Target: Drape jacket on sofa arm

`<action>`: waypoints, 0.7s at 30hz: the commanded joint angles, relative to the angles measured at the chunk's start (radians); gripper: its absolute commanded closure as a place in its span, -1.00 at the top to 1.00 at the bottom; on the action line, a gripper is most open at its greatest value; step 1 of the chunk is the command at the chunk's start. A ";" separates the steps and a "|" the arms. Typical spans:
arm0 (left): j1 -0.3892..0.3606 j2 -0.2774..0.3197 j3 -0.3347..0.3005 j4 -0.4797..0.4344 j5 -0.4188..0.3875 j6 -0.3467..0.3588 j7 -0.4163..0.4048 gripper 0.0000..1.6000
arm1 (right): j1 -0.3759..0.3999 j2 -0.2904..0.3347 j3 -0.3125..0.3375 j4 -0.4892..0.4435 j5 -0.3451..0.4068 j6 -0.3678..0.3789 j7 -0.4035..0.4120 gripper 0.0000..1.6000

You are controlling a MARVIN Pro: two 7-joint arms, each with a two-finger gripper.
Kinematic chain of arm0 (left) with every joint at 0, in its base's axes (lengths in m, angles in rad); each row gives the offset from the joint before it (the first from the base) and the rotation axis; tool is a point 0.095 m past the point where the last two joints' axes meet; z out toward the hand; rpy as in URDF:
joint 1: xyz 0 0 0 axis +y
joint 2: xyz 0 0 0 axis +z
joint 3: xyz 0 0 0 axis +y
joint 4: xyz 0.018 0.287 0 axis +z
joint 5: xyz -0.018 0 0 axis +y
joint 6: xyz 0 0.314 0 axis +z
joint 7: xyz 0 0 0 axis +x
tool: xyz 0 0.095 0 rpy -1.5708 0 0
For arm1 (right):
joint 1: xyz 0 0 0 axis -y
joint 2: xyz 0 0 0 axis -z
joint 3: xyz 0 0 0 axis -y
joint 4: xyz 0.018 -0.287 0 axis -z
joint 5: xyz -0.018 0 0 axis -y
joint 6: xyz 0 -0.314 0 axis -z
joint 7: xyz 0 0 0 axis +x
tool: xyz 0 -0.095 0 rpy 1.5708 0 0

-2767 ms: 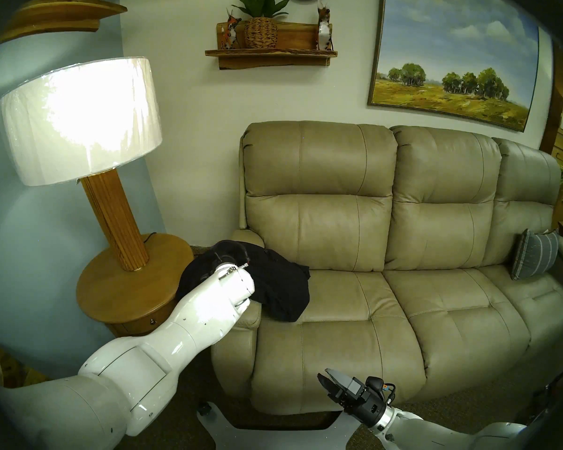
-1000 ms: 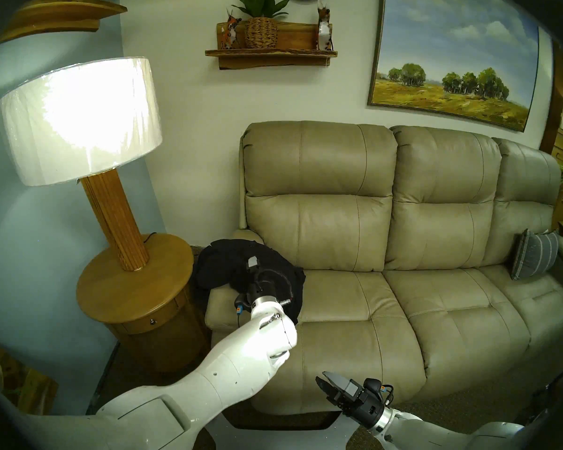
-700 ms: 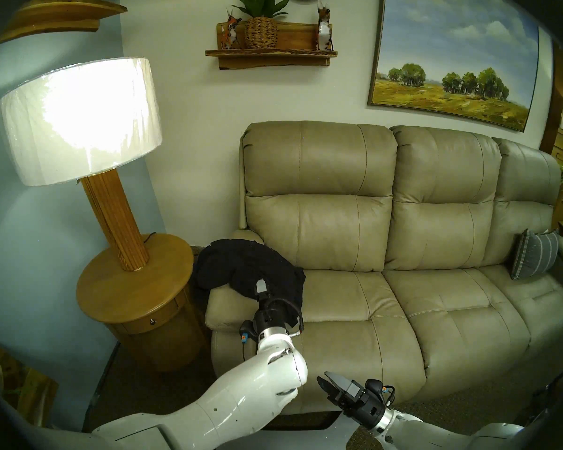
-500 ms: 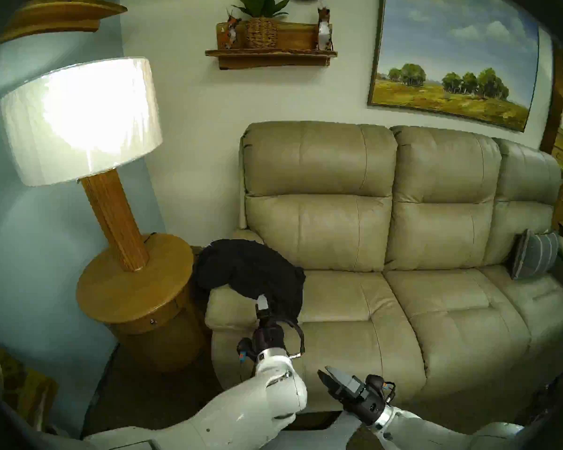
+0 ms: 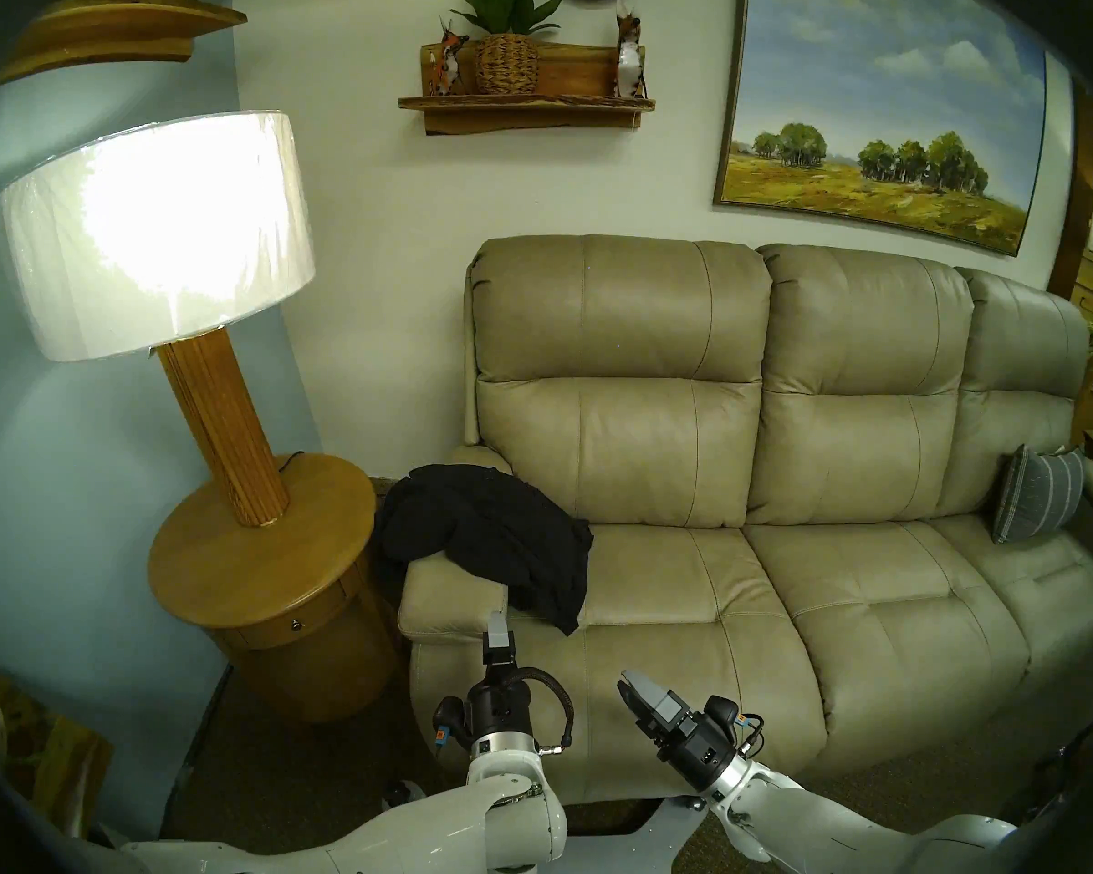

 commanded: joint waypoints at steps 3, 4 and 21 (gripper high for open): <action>-0.007 0.039 0.026 0.000 0.000 0.000 -0.093 1.00 | -0.017 0.025 0.020 -0.089 0.015 -0.010 -0.076 1.00; -0.009 0.041 0.026 0.003 -0.002 0.000 -0.101 1.00 | -0.021 0.028 0.021 -0.097 0.020 0.000 -0.088 1.00; 0.000 0.048 0.018 0.022 -0.053 0.090 -0.165 1.00 | -0.066 0.088 0.025 -0.226 0.029 0.048 -0.207 1.00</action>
